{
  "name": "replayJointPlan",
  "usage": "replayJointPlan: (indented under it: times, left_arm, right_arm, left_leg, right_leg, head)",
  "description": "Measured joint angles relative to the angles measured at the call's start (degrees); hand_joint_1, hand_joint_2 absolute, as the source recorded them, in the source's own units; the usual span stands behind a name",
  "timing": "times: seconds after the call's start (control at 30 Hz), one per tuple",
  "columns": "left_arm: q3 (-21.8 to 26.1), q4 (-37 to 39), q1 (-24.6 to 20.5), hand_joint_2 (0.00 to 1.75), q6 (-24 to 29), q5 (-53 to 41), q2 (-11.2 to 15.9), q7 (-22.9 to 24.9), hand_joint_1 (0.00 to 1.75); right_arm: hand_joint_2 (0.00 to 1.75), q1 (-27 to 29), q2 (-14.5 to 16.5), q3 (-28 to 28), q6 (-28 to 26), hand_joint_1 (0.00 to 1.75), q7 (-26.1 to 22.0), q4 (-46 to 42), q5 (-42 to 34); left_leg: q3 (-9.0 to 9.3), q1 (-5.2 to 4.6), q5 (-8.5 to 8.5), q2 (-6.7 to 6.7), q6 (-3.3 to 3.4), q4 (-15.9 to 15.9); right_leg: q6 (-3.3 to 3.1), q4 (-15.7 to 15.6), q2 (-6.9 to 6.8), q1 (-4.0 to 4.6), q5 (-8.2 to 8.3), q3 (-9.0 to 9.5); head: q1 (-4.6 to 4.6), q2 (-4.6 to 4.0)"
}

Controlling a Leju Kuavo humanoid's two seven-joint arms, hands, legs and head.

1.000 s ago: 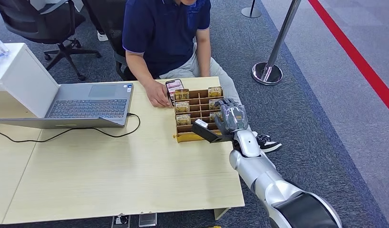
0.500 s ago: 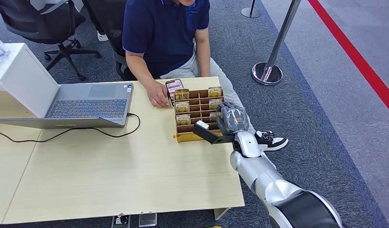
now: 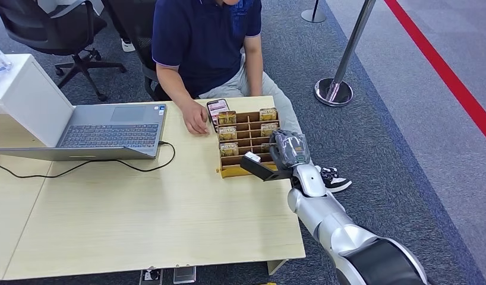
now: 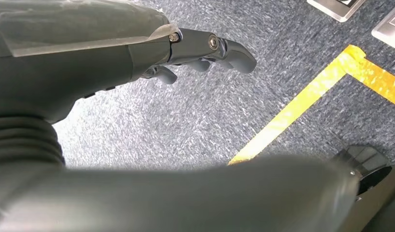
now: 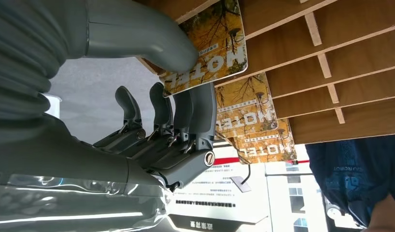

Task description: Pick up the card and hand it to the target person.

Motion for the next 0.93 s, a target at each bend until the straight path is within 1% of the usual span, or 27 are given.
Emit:
replayJointPlan:
  times: [0.17, 0.4, 0.53, 0.73, 0.93]
  left_arm:
    - [0.0, 0.0, -0.05, 1.75, -0.81, -0.7, 0.0, 0.24, 0.0]
    - [-0.02, 0.0, -0.16, 1.75, 0.78, -1.74, -0.01, 2.25, 0.0]
    - [0.04, 0.0, -0.29, 1.75, 1.19, -1.46, -0.02, 1.21, 0.0]
    - [0.07, 0.0, -0.46, 1.75, 2.5, -1.9, -0.02, -0.34, 0.0]
    - [0.07, 0.0, -0.52, 1.75, 3.84, -2.77, -0.02, -0.11, 0.0]
  right_arm:
    - [1.75, -0.01, 0.47, -0.08, 0.01, 1.27, -0.48, 0.0, -0.05]
    - [1.75, -0.01, 0.91, -0.52, -0.13, 1.27, -2.14, -0.02, -1.54]
    - [1.75, 0.02, 1.19, -1.26, -0.31, 1.27, -3.21, -0.16, -3.18]
    - [1.75, 0.7, 1.25, -3.06, -0.49, 1.27, -6.6, -1.63, -7.37]
    - [1.75, 1.0, 1.39, -4.56, -0.14, 1.27, -8.78, -4.38, -10.52]
  left_leg:
    - [0.0, 0.0, 0.0, 0.0, 0.0, 0.0]
    - [0.0, 0.0, 0.0, 0.01, 0.0, 0.0]
    - [0.0, 0.0, 0.0, 0.0, 0.0, 0.0]
    - [-0.03, 0.0, 0.0, 0.0, 0.0, 0.0]
    - [-0.03, 0.0, 0.0, 0.0, 0.0, 0.0]
  right_leg:
    - [0.0, 0.0, 0.0, 0.0, 0.0, 0.0]
    - [0.0, 0.0, 0.0, 0.0, 0.0, 0.0]
    - [-0.01, 0.0, 0.0, 0.0, 0.01, 0.0]
    - [-0.01, 0.0, 0.0, 0.0, 0.0, -0.02]
    - [-0.01, 0.0, 0.0, 0.0, 0.0, -0.03]
  head:
    - [-0.03, 0.0]
    - [-0.01, 0.0]
    - [0.0, 0.0]
    - [0.01, 0.0]
    - [0.03, 0.0]
